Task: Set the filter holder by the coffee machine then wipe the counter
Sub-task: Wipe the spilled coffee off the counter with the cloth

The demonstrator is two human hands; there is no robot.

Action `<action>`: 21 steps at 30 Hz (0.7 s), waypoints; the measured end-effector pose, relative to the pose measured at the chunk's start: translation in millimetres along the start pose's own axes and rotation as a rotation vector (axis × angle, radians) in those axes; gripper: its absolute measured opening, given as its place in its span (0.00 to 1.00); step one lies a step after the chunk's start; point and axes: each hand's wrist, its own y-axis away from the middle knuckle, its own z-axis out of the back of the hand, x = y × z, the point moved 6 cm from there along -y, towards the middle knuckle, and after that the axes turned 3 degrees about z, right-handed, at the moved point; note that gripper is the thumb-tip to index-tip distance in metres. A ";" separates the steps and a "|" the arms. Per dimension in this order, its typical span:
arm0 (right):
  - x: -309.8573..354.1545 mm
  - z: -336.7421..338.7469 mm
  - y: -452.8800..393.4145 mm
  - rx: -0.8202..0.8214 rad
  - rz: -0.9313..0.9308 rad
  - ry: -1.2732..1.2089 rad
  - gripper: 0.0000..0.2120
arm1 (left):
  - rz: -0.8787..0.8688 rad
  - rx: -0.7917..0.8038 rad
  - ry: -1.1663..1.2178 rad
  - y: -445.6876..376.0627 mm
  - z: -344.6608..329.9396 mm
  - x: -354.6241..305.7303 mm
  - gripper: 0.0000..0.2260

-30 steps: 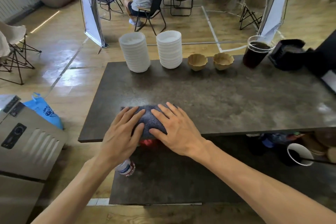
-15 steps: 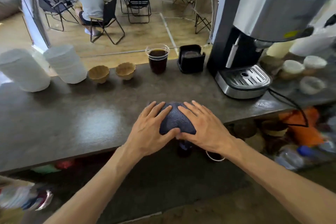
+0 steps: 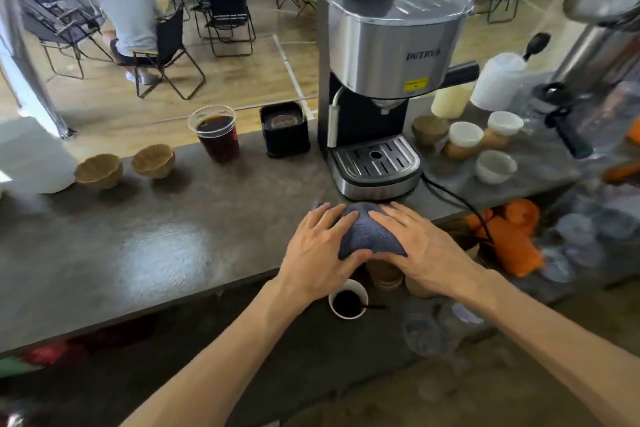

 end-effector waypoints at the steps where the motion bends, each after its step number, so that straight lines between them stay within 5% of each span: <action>1: -14.0 6.5 8.3 0.000 -0.025 -0.011 0.35 | -0.017 0.000 0.006 -8.4 -6.6 -13.9 0.33; 9: -67.0 27.0 36.7 -0.034 -0.120 -0.082 0.35 | -0.068 -0.034 0.007 -29.7 -36.6 -68.9 0.31; 21: 24.0 -9.1 3.5 -0.056 0.095 0.001 0.32 | 0.034 -0.043 -0.055 31.6 1.5 9.6 0.30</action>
